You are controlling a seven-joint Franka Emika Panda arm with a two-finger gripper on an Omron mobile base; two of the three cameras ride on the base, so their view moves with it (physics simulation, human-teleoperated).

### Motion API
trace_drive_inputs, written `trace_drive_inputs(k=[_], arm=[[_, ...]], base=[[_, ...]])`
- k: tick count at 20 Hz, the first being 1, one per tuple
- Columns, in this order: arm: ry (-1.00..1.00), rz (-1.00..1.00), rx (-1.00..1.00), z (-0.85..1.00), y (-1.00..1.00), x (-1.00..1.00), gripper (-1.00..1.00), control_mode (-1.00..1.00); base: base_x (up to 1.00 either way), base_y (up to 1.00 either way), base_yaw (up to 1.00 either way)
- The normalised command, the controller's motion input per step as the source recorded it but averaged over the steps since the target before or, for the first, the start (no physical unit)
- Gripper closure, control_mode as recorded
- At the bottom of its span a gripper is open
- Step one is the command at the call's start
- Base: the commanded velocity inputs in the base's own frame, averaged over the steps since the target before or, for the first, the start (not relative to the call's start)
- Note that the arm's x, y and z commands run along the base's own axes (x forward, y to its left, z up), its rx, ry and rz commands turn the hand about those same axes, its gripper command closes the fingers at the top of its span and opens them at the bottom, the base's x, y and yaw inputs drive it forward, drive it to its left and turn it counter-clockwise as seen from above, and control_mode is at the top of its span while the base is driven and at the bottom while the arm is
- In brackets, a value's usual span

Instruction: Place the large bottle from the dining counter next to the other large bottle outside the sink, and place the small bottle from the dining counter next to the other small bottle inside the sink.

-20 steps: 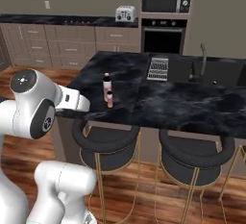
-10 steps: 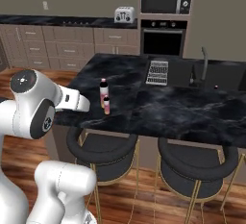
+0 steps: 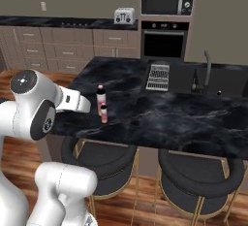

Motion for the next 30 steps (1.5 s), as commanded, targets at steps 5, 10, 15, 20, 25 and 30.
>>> trace_drive_inputs(k=[5, 10, 15, 20, 25, 30], arm=[[0.0, 0.0, 0.0, 0.0, 0.0, 0.0, -1.0, 1.0], [0.0, 0.0, 0.0, 0.0, 0.0, 0.0, -1.0, 1.0], [0.0, 0.0, 0.0, 0.0, 0.0, 0.0, -1.0, 1.0], [0.0, 0.0, 0.0, 0.0, 0.0, 0.0, -1.0, 1.0], [0.0, 0.0, 0.0, 0.0, 0.0, 0.02, -1.0, -1.0], [0.0, 0.0, 0.0, 0.0, 0.0, 0.01, -1.0, -1.0]], base=[[0.37, 0.0, 0.0], [0.34, 0.0, 0.0], [0.32, 0.0, 0.0], [0.18, 0.0, 0.0], [0.06, 0.0, 0.0], [0.0, 0.0, 0.0]])
